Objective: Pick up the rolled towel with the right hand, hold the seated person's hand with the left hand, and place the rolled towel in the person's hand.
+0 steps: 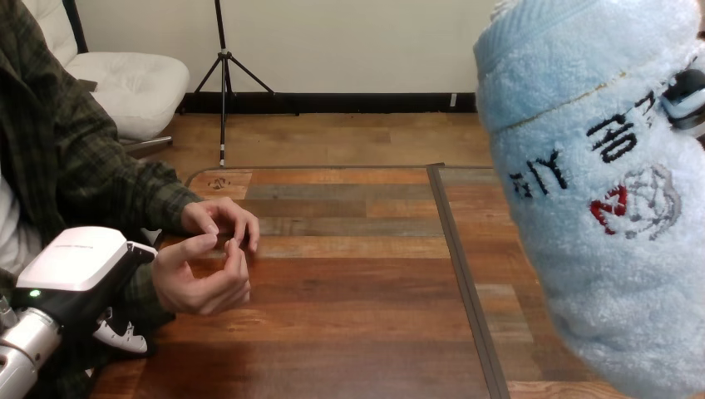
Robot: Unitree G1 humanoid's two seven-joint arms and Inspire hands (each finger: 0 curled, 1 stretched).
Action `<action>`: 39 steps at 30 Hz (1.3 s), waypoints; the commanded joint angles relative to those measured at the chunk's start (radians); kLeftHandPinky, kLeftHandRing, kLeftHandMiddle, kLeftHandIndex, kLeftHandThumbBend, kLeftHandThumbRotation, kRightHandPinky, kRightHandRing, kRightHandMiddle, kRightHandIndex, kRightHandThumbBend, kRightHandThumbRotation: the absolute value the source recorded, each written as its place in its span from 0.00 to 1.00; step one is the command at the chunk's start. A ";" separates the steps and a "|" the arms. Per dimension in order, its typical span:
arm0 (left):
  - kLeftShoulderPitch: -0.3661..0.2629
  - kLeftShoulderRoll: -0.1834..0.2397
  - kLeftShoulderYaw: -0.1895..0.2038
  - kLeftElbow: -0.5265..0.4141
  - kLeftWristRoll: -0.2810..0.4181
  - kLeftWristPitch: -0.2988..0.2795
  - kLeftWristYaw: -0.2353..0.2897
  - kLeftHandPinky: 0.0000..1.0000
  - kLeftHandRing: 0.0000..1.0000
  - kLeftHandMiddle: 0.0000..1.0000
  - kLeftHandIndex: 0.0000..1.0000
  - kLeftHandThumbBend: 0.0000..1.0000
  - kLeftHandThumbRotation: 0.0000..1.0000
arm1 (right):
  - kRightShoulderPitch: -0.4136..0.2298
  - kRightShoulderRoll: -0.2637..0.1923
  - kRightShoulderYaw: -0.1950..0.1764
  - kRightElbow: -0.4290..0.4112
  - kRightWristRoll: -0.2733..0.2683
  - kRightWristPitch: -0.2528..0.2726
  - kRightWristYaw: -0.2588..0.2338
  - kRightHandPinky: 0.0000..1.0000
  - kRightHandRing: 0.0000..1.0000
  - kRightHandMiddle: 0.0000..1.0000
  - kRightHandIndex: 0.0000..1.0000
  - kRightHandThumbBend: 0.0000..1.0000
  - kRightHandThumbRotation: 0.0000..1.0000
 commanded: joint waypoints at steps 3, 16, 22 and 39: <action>0.003 -0.010 -0.015 0.000 -0.025 0.003 0.023 0.41 0.43 0.47 0.50 0.94 0.00 | -0.053 -0.013 -0.016 -0.015 0.025 0.003 -0.006 0.00 0.06 0.18 0.17 0.84 0.00; 0.017 -0.025 -0.010 0.003 -0.063 -0.008 0.046 0.38 0.40 0.43 0.44 0.88 0.00 | -0.056 -0.022 -0.012 -0.009 0.010 0.007 -0.004 0.00 0.06 0.19 0.18 0.83 0.00; 0.032 -0.028 -0.003 -0.022 -0.090 -0.010 0.045 0.37 0.38 0.42 0.42 0.86 0.00 | -0.058 -0.018 -0.007 -0.002 0.009 0.011 -0.011 0.00 0.06 0.19 0.18 0.82 0.00; 0.065 -0.059 0.035 -0.057 -0.206 -0.038 0.066 0.29 0.33 0.39 0.39 0.86 0.00 | -0.064 0.007 0.046 0.023 -0.108 -0.028 -0.025 0.00 0.06 0.19 0.20 0.73 0.00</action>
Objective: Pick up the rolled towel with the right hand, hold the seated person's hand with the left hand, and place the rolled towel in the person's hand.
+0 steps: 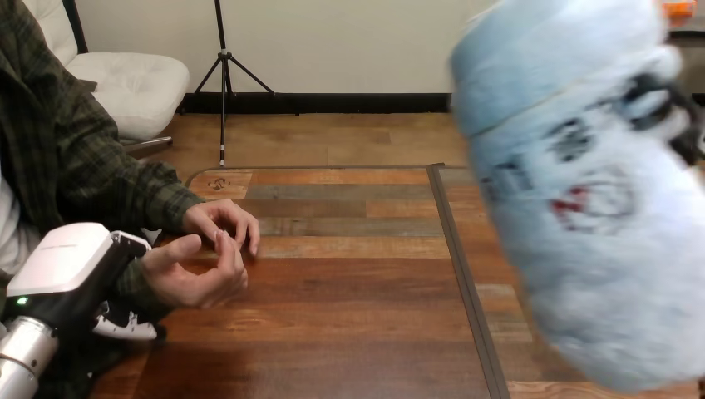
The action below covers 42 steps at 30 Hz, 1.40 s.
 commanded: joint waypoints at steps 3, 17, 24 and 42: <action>0.028 -0.041 0.034 -0.079 -0.067 -0.010 -0.002 0.27 0.32 0.39 0.38 0.86 0.00 | -0.068 0.013 0.035 0.024 -0.047 -0.021 -0.012 0.00 0.06 0.19 0.21 0.69 0.00; 0.106 -0.074 0.104 -0.301 -0.180 0.054 -0.080 0.25 0.31 0.38 0.38 0.86 0.00 | -0.110 0.046 0.099 0.143 -0.157 -0.072 0.029 0.02 0.09 0.20 0.20 0.67 0.00; 0.137 -0.103 0.134 -0.406 -0.199 0.087 -0.097 0.25 0.30 0.37 0.38 0.86 0.00 | -0.141 0.061 0.137 0.241 -0.261 -0.150 0.072 0.04 0.10 0.21 0.22 0.63 0.00; 0.185 -0.170 0.177 -0.620 -0.228 0.152 -0.168 0.25 0.30 0.37 0.38 0.86 0.00 | -0.217 0.130 0.188 0.515 -0.441 -0.350 0.137 0.07 0.13 0.23 0.27 0.65 0.00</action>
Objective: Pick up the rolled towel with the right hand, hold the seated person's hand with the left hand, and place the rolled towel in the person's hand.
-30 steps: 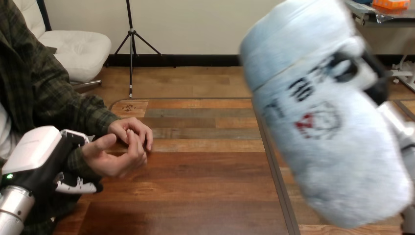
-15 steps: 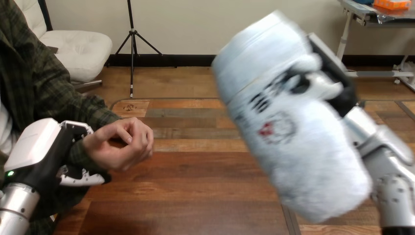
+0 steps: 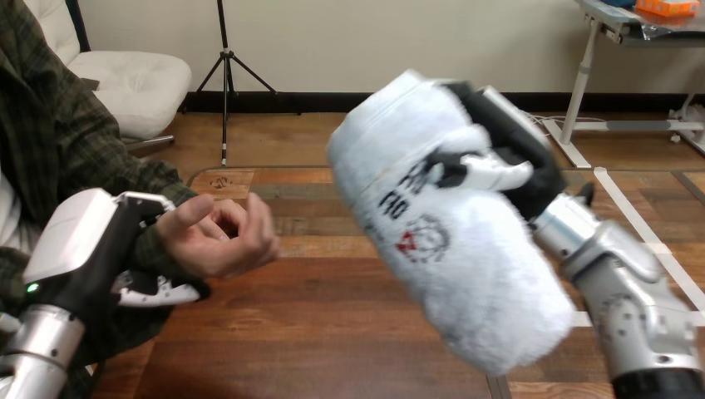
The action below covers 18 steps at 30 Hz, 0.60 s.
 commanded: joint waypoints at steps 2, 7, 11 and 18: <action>-0.017 -0.056 -0.004 -0.130 -0.034 0.004 -0.034 0.25 0.30 0.37 0.38 0.86 0.00 | -0.125 0.040 0.005 0.081 -0.030 -0.073 0.005 0.07 0.13 0.23 0.27 0.65 0.00; -0.012 -0.073 0.001 -0.166 -0.038 0.003 -0.048 0.25 0.29 0.37 0.37 0.87 0.00 | -0.139 0.056 0.016 0.127 -0.064 -0.100 -0.003 0.07 0.13 0.24 0.28 0.66 0.00; -0.008 -0.087 0.004 -0.193 -0.036 0.012 -0.059 0.25 0.29 0.36 0.37 0.86 0.00 | -0.152 0.067 0.022 0.166 -0.086 -0.127 -0.003 0.07 0.13 0.24 0.29 0.66 0.00; 0.000 -0.120 0.004 -0.243 -0.019 0.022 -0.061 0.24 0.29 0.36 0.38 0.86 0.00 | -0.178 0.085 0.029 0.237 -0.119 -0.166 0.007 0.07 0.13 0.24 0.29 0.65 0.00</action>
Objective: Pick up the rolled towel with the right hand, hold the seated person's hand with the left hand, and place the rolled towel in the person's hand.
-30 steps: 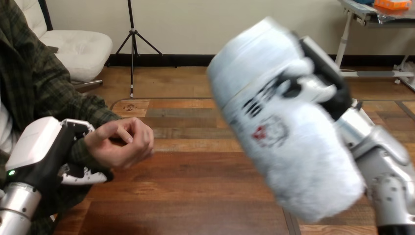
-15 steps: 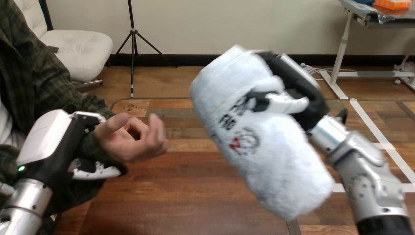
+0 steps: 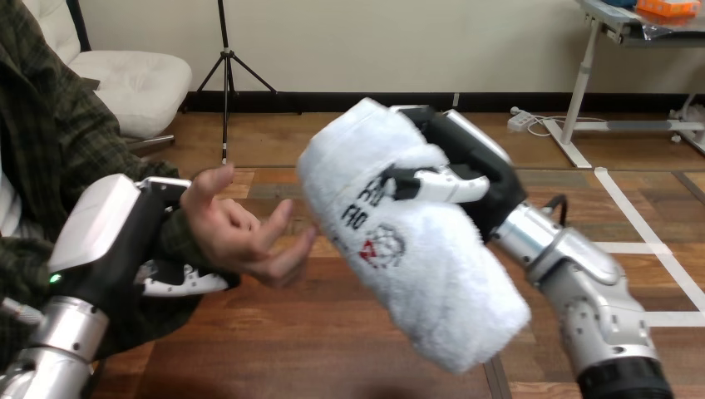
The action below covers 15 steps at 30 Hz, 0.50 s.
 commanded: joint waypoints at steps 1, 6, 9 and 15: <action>-0.020 -0.051 -0.020 -0.105 -0.009 -0.004 -0.010 0.24 0.29 0.36 0.37 0.86 0.00 | -0.123 0.021 -0.004 0.046 -0.011 -0.053 0.009 0.07 0.13 0.24 0.29 0.65 0.00; -0.010 -0.074 -0.021 -0.147 -0.007 0.006 -0.019 0.24 0.28 0.36 0.37 0.87 0.00 | -0.142 0.028 0.001 0.093 -0.037 -0.083 0.016 0.07 0.13 0.24 0.30 0.65 0.00; -0.007 -0.084 -0.023 -0.167 -0.008 0.001 -0.024 0.23 0.28 0.35 0.36 0.87 0.00 | -0.155 0.033 0.001 0.124 -0.046 -0.099 0.025 0.07 0.13 0.24 0.30 0.65 0.00; 0.001 -0.103 -0.028 -0.201 0.000 -0.010 -0.026 0.22 0.26 0.34 0.35 0.88 0.00 | -0.179 0.041 0.000 0.181 -0.060 -0.125 0.034 0.07 0.13 0.24 0.30 0.67 0.00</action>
